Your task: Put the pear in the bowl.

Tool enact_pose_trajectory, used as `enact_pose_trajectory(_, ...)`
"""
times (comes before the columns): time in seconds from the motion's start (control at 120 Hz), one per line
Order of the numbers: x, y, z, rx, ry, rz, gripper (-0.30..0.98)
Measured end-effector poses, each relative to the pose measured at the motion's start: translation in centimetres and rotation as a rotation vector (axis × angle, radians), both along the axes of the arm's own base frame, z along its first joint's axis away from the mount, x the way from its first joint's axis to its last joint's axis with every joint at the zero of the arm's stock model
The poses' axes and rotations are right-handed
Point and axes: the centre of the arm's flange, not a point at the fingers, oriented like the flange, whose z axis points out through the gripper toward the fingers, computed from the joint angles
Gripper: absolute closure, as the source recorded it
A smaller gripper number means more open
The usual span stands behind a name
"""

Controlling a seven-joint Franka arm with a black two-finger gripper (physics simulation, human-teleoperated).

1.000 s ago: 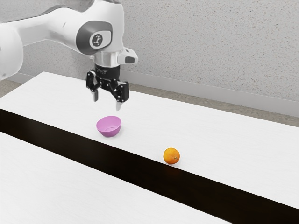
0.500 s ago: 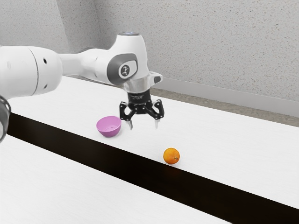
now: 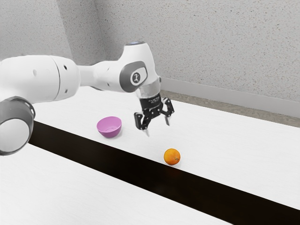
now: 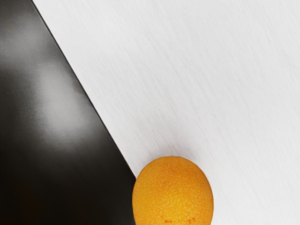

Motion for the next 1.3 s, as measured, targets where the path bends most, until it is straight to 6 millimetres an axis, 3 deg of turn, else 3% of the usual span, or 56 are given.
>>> enact_pose_trajectory(0.2,0.5,-1.9,-4.9,0.006,0.049,0.103,0.0)
enact_pose_trajectory(0.3,0.3,-3.6,-6.0,0.004,0.051,0.124,0.0)
enact_pose_trajectory(1.008,-2.6,-4.6,-8.0,0.024,0.068,0.249,0.0)
enact_pose_trajectory(1.3,-1.5,-4.5,-8.0,0.022,0.048,0.257,0.0)
